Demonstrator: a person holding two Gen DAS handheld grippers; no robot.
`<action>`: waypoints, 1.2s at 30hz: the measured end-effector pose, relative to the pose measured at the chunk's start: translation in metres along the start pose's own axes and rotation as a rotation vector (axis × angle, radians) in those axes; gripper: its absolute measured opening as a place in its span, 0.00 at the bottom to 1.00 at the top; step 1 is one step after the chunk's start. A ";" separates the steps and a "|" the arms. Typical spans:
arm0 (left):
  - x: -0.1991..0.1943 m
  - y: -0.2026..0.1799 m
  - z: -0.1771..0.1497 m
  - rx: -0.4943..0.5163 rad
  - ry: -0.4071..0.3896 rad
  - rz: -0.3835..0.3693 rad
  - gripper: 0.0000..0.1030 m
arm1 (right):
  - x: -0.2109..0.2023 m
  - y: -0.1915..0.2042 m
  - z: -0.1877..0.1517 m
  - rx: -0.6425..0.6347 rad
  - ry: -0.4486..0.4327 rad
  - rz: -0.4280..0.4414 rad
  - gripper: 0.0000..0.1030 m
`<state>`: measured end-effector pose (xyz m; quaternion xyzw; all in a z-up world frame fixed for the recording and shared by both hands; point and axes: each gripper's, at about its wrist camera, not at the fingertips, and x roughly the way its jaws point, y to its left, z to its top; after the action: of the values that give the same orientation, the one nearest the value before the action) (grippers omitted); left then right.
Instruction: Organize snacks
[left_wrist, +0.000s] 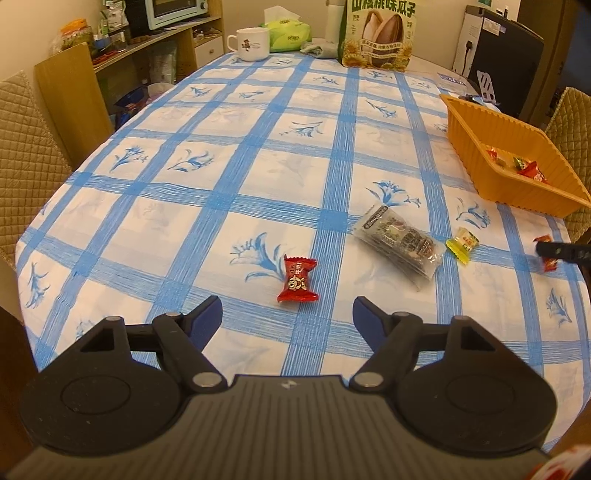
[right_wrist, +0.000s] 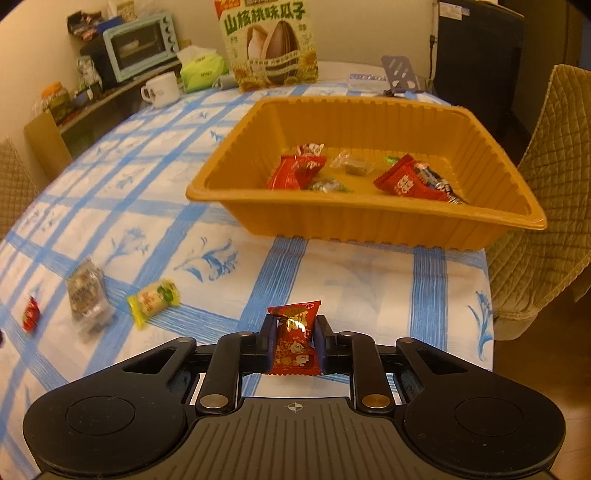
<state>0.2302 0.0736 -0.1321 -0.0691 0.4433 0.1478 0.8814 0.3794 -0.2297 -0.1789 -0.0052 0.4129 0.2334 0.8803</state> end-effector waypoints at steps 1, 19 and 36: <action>0.003 0.000 0.001 0.004 0.000 -0.003 0.69 | -0.004 -0.001 0.001 0.005 -0.007 0.003 0.21; 0.046 -0.002 0.021 0.059 0.026 -0.049 0.29 | -0.043 -0.024 0.001 0.108 -0.055 -0.016 0.21; 0.022 -0.008 0.028 0.065 -0.011 -0.099 0.13 | -0.058 -0.027 0.003 0.108 -0.076 0.014 0.21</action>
<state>0.2665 0.0776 -0.1336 -0.0614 0.4389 0.0899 0.8919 0.3609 -0.2766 -0.1396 0.0538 0.3913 0.2169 0.8927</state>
